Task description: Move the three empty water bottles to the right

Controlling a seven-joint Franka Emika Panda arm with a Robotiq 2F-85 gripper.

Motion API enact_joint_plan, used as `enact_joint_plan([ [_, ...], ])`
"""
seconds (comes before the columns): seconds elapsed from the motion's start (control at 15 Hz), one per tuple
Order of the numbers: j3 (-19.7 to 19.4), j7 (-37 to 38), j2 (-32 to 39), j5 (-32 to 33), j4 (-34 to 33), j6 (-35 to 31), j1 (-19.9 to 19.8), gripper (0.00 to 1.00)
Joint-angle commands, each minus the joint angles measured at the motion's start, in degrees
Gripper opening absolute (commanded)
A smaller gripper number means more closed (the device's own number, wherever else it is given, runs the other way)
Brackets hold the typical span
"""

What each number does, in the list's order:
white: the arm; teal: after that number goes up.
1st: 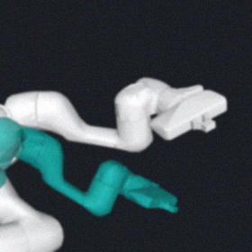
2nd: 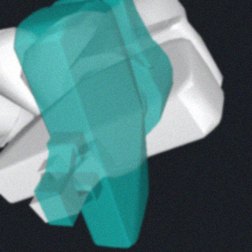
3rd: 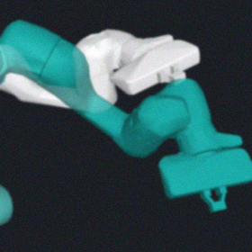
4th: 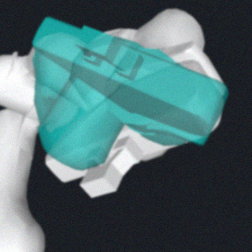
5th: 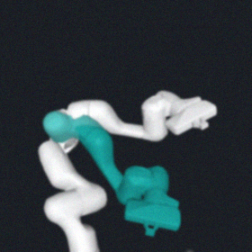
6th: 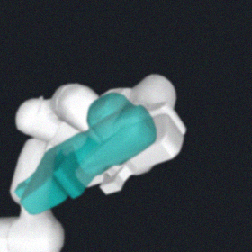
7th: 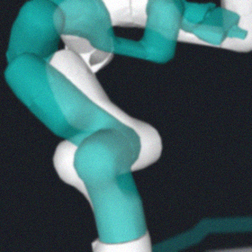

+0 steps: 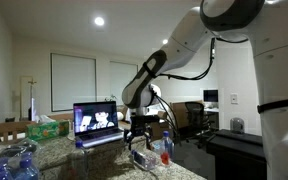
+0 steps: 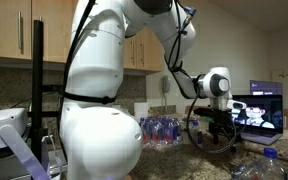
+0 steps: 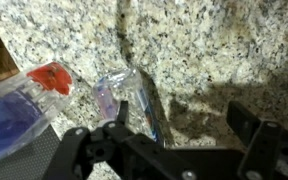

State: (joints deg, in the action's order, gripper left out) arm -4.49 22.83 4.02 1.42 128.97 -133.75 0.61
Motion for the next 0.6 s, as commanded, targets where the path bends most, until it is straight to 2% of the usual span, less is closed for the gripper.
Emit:
enact_joint_plan([
  [0.0,0.7,2.5,-4.0,-0.6,8.0,-4.6,-0.6,1.00],
  [0.27,0.9,6.7,-4.7,0.7,15.2,-15.2,-0.6,1.00],
  [0.4,0.7,8.4,-3.0,1.9,16.5,-21.5,-0.9,1.00],
  [0.53,0.4,8.1,-2.3,1.2,17.4,-25.1,-1.0,1.00],
])
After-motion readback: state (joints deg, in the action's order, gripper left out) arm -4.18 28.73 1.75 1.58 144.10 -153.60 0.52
